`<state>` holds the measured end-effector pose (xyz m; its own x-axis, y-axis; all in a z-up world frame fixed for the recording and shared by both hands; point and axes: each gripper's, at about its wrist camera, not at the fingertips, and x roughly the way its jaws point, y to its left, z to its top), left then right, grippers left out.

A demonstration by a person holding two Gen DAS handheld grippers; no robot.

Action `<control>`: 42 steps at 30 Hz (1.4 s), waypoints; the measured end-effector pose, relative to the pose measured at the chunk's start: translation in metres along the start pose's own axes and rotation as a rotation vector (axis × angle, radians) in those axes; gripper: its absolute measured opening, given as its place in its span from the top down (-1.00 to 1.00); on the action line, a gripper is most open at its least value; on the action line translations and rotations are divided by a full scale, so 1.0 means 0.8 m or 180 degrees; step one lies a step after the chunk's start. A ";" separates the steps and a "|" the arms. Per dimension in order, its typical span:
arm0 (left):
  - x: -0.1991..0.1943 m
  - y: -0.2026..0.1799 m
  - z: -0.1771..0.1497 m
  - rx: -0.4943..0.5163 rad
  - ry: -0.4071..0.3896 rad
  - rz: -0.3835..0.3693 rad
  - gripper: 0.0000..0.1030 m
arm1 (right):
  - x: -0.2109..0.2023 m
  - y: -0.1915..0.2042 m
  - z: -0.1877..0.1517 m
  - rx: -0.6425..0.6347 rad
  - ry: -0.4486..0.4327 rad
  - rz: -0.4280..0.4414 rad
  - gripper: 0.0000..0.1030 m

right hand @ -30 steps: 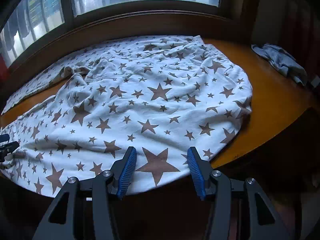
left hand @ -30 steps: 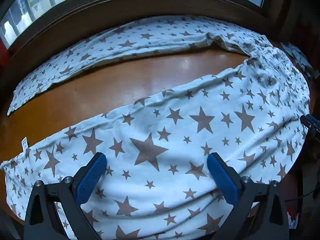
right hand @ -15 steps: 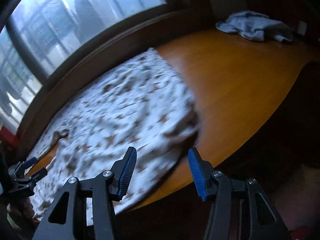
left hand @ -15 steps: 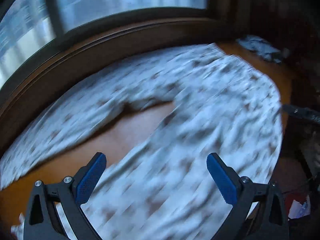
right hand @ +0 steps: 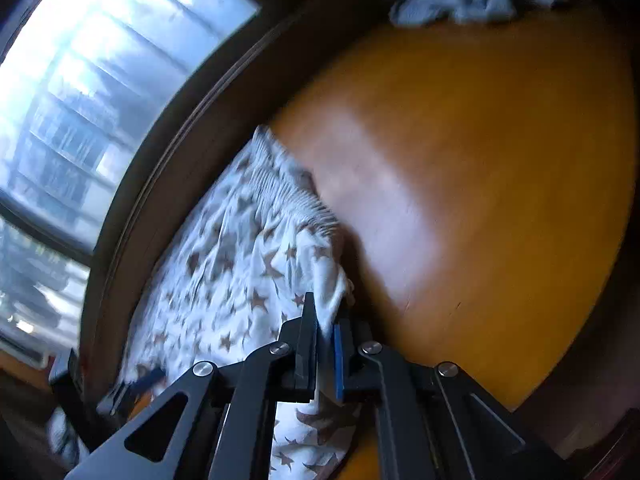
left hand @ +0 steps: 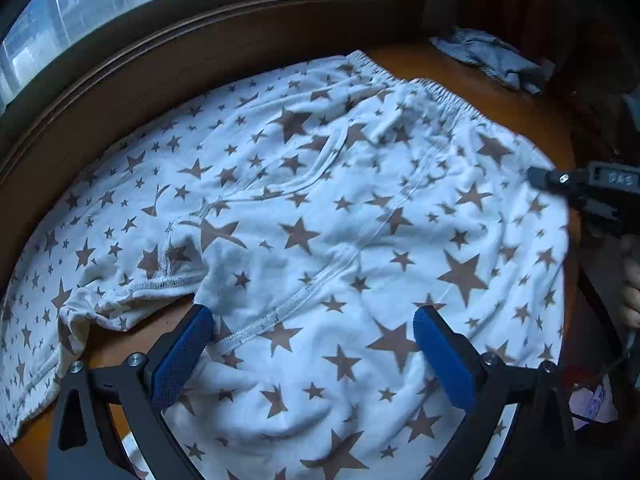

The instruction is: Fold clothes

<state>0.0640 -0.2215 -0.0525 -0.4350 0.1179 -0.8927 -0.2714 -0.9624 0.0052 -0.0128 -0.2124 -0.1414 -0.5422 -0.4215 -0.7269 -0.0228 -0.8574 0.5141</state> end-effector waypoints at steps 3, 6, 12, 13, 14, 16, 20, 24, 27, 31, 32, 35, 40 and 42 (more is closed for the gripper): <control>0.006 -0.002 0.001 -0.0108 0.0039 0.0075 -0.98 | -0.014 0.070 -0.011 -0.1080 -0.0166 -0.0284 0.87; 0.008 -0.003 0.003 -0.0233 0.0030 0.0147 -0.99 | -0.010 0.141 -0.046 -0.2301 -0.0032 -0.0230 0.83; 0.011 -0.007 0.004 -0.0423 0.0035 0.0254 -1.00 | -0.015 0.126 -0.041 -0.2368 0.0309 0.0187 0.49; 0.011 -0.007 0.004 -0.0451 0.0032 0.0270 -1.00 | -0.021 0.112 -0.031 -0.2238 0.0297 0.0212 0.38; 0.009 -0.004 0.005 -0.0476 0.0028 0.0283 -1.00 | -0.027 0.094 -0.018 -0.2067 0.0285 0.0234 0.34; 0.008 -0.003 0.005 -0.0510 0.0013 0.0300 -1.00 | -0.030 0.049 0.010 -0.1601 0.0307 0.0259 0.22; 0.008 -0.004 0.007 -0.0567 0.0035 0.0330 -1.00 | -0.010 -0.020 0.033 -0.0969 0.0592 0.0238 0.22; 0.009 -0.006 0.018 -0.0597 0.0115 0.0274 -0.98 | 0.005 -0.044 0.032 -0.0639 0.0924 0.0583 0.23; 0.003 -0.017 0.028 -0.0550 0.0048 0.0189 -0.98 | 0.021 -0.057 0.035 -0.0143 0.1154 0.1020 0.23; 0.005 -0.021 0.028 -0.0566 0.0042 0.0195 -0.98 | 0.035 -0.043 0.048 -0.0038 0.0966 0.0991 0.46; 0.006 -0.022 0.027 -0.0577 0.0044 0.0201 -0.98 | 0.032 -0.034 0.054 -0.0130 0.0789 0.0828 0.59; 0.008 -0.022 0.023 -0.0608 0.0052 0.0218 -0.98 | 0.008 0.025 0.057 -0.0933 0.0228 0.0366 0.72; 0.011 -0.023 0.018 -0.0661 0.0064 0.0246 -0.98 | 0.016 0.137 -0.002 -0.2429 0.0382 0.0388 0.72; 0.012 -0.023 0.015 -0.0682 0.0069 0.0257 -0.98 | 0.020 0.151 -0.016 -0.2622 0.0561 0.0505 0.72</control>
<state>0.0543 -0.1995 -0.0557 -0.4288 0.0353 -0.9027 -0.0469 -0.9988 -0.0167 -0.0137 -0.3260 -0.0966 -0.3474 -0.5358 -0.7696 0.6967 -0.6968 0.1707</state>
